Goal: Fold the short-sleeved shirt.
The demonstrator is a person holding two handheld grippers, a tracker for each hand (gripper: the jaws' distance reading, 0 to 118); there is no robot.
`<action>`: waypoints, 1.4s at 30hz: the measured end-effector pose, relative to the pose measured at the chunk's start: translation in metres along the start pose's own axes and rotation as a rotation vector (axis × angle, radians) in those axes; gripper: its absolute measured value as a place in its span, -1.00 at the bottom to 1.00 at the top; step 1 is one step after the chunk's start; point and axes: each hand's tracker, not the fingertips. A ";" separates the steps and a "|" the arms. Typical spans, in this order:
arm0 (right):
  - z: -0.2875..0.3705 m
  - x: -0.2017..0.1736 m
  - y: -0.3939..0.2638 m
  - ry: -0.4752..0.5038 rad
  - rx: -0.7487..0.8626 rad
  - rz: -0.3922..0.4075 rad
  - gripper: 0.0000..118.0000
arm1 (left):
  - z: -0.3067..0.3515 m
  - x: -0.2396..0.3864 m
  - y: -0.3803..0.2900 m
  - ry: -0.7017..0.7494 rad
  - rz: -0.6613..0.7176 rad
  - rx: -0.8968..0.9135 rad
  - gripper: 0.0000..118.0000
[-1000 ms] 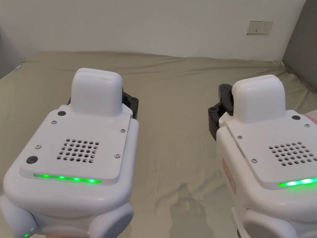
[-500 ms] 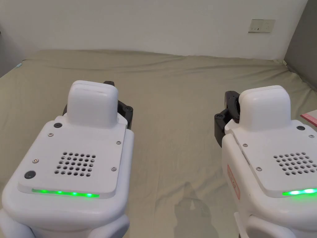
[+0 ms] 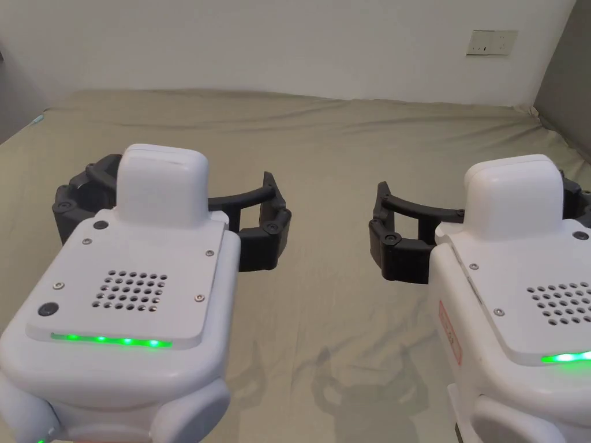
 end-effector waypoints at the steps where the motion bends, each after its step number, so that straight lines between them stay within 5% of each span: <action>1: -0.002 0.001 0.001 0.009 -0.028 -0.013 0.94 | 0.001 0.000 0.001 0.000 -0.002 -0.002 1.00; 4: -0.008 0.006 0.009 0.036 -0.107 -0.141 0.94 | 0.001 0.003 0.002 -0.008 0.000 -0.001 1.00; 6: -0.010 0.006 0.016 -0.051 -0.194 -0.209 0.94 | 0.001 -0.002 0.003 -0.005 0.004 0.000 1.00; 11: -0.023 0.004 0.032 -0.098 -0.413 -0.098 0.94 | 0.002 -0.004 0.005 0.004 0.007 0.008 1.00; 22: -0.019 -0.003 0.023 -0.083 -0.322 -0.068 0.94 | 0.002 -0.005 0.005 -0.001 -0.002 0.007 1.00; 32: -0.016 0.006 0.022 -0.050 -0.336 -0.146 0.94 | 0.002 -0.006 0.005 -0.002 -0.001 -0.002 1.00; 36: -0.008 0.001 0.010 -0.023 -0.139 0.028 0.94 | 0.003 -0.005 0.004 0.001 -0.015 0.000 1.00; 38: 0.000 0.006 0.003 0.075 -0.048 -0.023 0.94 | 0.003 -0.003 0.004 0.005 -0.023 0.001 1.00; 40: -0.004 0.008 0.000 0.022 -0.106 -0.116 0.94 | 0.004 -0.003 0.003 0.006 -0.023 0.001 1.00; 42: -0.006 0.010 -0.003 -0.013 -0.111 -0.124 0.94 | 0.004 -0.003 0.003 0.002 -0.021 -0.003 1.00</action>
